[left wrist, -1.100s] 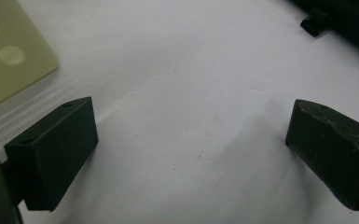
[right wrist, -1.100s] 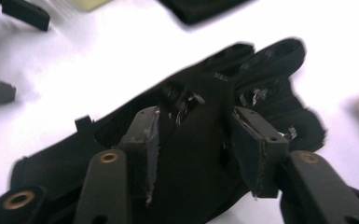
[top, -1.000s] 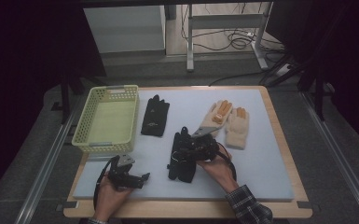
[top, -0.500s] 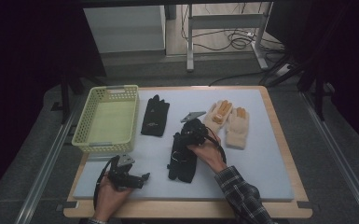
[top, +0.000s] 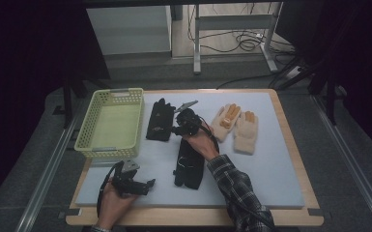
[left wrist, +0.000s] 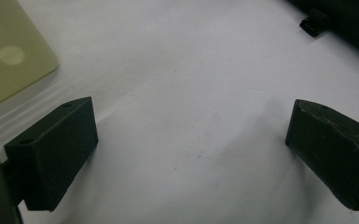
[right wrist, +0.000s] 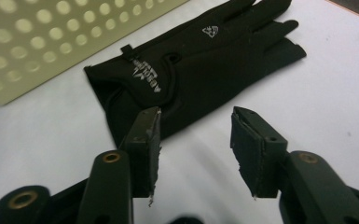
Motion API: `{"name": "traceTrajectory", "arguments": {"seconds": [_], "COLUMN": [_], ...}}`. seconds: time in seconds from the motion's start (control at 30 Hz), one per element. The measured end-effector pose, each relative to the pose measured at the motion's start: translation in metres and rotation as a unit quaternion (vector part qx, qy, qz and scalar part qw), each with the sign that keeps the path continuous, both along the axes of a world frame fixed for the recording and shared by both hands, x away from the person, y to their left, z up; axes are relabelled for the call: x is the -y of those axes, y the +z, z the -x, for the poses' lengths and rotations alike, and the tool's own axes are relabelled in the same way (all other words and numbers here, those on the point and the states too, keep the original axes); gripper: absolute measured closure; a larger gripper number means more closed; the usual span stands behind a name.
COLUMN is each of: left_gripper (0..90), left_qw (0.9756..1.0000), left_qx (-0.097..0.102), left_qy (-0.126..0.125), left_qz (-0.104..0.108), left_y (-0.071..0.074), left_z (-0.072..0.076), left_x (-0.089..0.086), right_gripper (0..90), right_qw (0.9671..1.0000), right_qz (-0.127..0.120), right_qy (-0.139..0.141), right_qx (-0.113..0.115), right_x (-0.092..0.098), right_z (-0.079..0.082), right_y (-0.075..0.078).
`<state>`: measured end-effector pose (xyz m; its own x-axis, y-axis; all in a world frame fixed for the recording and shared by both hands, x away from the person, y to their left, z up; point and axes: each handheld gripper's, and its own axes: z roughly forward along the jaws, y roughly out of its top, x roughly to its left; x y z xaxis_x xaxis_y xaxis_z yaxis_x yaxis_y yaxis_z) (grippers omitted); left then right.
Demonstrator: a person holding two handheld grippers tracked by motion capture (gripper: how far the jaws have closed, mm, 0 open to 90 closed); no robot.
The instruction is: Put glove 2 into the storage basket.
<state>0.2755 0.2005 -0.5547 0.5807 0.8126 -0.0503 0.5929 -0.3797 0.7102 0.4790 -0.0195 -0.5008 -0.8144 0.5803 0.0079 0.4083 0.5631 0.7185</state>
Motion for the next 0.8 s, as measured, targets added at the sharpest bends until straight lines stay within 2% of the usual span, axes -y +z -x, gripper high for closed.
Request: {"name": "traceTrajectory", "arguments": {"seconds": [0.13,0.33,0.8], "left_gripper": [2.6,2.6,2.5], "left_qw": [1.0000,1.0000,1.0000], "left_qx": [-0.001,-0.001,0.000], "left_qy": [0.001,0.000,0.001], "left_qz": [0.001,0.001,0.001], "left_y": [0.000,0.000,0.000], "left_z": [0.000,0.000,0.000], "left_x": [0.000,0.000,0.000], "right_gripper": [56.0,55.4,43.1], "right_qw": [1.0000,0.9999,0.9999], "right_qz": [0.006,0.014,0.009], "right_qy": [0.004,0.002,-0.012], "right_qx": [0.000,0.004,-0.003], "right_x": [-0.011,-0.026,-0.049], "right_z": [-0.011,-0.025,-0.048], "right_y": [-0.003,-0.008,-0.022]}}
